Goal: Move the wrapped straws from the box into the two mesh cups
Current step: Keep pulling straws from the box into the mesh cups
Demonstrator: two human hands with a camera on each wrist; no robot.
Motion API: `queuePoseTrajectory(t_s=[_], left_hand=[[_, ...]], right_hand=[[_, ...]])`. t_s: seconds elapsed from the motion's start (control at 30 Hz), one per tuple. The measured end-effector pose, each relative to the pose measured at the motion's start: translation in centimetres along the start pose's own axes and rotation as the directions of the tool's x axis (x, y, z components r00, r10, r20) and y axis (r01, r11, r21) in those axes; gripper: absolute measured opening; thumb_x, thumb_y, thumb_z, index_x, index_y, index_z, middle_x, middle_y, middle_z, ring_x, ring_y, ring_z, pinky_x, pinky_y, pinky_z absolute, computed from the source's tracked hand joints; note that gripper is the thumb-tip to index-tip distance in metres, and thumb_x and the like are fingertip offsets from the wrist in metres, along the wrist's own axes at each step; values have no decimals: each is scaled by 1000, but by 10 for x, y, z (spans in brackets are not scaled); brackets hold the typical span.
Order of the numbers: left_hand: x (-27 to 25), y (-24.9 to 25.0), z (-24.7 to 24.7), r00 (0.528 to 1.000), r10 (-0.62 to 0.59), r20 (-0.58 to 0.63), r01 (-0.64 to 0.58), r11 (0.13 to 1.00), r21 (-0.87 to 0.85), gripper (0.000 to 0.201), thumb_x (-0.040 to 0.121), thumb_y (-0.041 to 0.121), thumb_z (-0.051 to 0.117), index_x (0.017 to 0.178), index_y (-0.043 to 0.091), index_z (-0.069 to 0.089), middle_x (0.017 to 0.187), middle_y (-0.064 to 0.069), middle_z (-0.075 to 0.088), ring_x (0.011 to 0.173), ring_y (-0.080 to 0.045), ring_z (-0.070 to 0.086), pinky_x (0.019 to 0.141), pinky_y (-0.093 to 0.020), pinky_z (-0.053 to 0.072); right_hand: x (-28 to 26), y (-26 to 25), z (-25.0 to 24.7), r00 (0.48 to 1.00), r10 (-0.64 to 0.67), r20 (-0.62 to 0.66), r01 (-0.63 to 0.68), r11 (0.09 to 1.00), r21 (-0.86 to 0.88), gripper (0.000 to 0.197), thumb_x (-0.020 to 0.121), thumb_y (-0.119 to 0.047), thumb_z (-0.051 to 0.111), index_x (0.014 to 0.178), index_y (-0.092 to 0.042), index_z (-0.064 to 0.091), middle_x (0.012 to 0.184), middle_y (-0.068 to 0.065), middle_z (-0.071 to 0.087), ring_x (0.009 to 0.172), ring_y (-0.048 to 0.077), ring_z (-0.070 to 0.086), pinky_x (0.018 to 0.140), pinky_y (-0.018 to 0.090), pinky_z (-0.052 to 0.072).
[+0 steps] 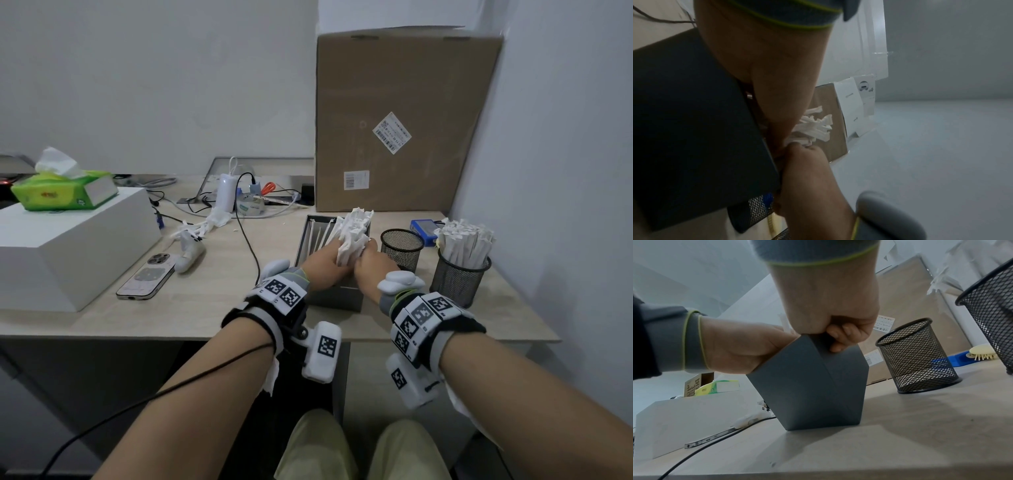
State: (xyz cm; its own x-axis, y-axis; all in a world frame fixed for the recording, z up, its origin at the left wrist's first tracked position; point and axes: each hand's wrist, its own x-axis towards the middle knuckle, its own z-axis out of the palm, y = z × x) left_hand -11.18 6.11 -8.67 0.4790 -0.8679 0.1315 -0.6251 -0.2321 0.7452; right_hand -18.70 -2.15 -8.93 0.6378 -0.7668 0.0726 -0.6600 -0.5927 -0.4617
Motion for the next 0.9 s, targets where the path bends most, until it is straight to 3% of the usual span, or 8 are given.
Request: queuePoseTrajectory(t_s=[0.07, 0.13, 0.27, 0.33, 0.5, 0.67, 0.77, 0.9], left_hand=[[3, 2, 4, 999, -32, -25, 35, 992, 123, 49, 88, 17, 55, 136, 18, 45, 129, -11, 59, 116, -28, 57, 97, -35, 47], [5, 5, 6, 994, -55, -96, 74, 976, 205, 39, 89, 20, 53, 128, 15, 53, 122, -13, 63, 110, -30, 60, 92, -34, 48], [7, 4, 8, 988, -59, -142, 90, 971, 221, 28, 92, 24, 52, 114, 10, 62, 113, -15, 66, 104, -31, 61, 82, -29, 43], [10, -1, 6, 986, -78, -147, 105, 978, 182, 24, 91, 23, 53, 108, 9, 63, 108, -15, 68, 100, -31, 62, 79, -29, 43], [14, -9, 2, 976, -125, -176, 131, 991, 24, 27, 87, 14, 52, 112, 6, 60, 109, -16, 66, 102, -31, 61, 90, -36, 48], [13, -9, 0, 956, -138, -260, 119, 989, -89, 28, 86, 10, 51, 112, 5, 59, 107, -14, 65, 94, -27, 59, 80, -30, 44], [12, -8, -2, 943, -164, -289, 115, 977, -180, 30, 85, 7, 51, 114, 3, 57, 110, -16, 64, 97, -28, 59, 85, -34, 45], [10, -9, -3, 933, -159, -322, 71, 960, -269, 38, 85, 8, 54, 123, 7, 55, 118, -12, 63, 107, -24, 59, 88, -30, 45]], right_hand=[[2, -1, 1, 1000, 12, -4, -12, 1000, 15, 35, 99, -20, 31, 129, -4, 37, 123, 22, 59, 113, 38, 57, 90, 41, 42], [4, -1, 1, 1000, 23, -4, -23, 1000, 9, 37, 99, -20, 29, 132, -4, 36, 124, 22, 58, 114, 37, 56, 91, 40, 42], [4, -1, 2, 999, 33, -13, -33, 999, 14, 36, 99, -17, 28, 131, -2, 37, 123, 23, 59, 112, 38, 57, 90, 41, 42], [4, -1, 2, 999, 30, -19, -30, 999, 16, 34, 99, -16, 30, 128, -2, 38, 121, 24, 60, 110, 38, 58, 87, 40, 42], [4, 2, 2, 1000, -1, -15, 1, 1000, 13, 32, 97, -13, 32, 126, -1, 37, 118, 24, 60, 107, 40, 59, 84, 41, 43], [3, 4, 5, 999, -30, -40, 31, 999, 9, 31, 98, -15, 33, 125, -1, 37, 116, 24, 62, 105, 40, 61, 81, 40, 44], [2, 4, 5, 998, -35, -51, 35, 999, 3, 30, 98, -14, 32, 125, -1, 37, 115, 25, 62, 104, 40, 61, 77, 38, 42], [1, 4, 4, 998, -37, -45, 37, 999, 8, 30, 98, -14, 31, 124, -1, 37, 114, 25, 62, 104, 40, 61, 78, 39, 42]])
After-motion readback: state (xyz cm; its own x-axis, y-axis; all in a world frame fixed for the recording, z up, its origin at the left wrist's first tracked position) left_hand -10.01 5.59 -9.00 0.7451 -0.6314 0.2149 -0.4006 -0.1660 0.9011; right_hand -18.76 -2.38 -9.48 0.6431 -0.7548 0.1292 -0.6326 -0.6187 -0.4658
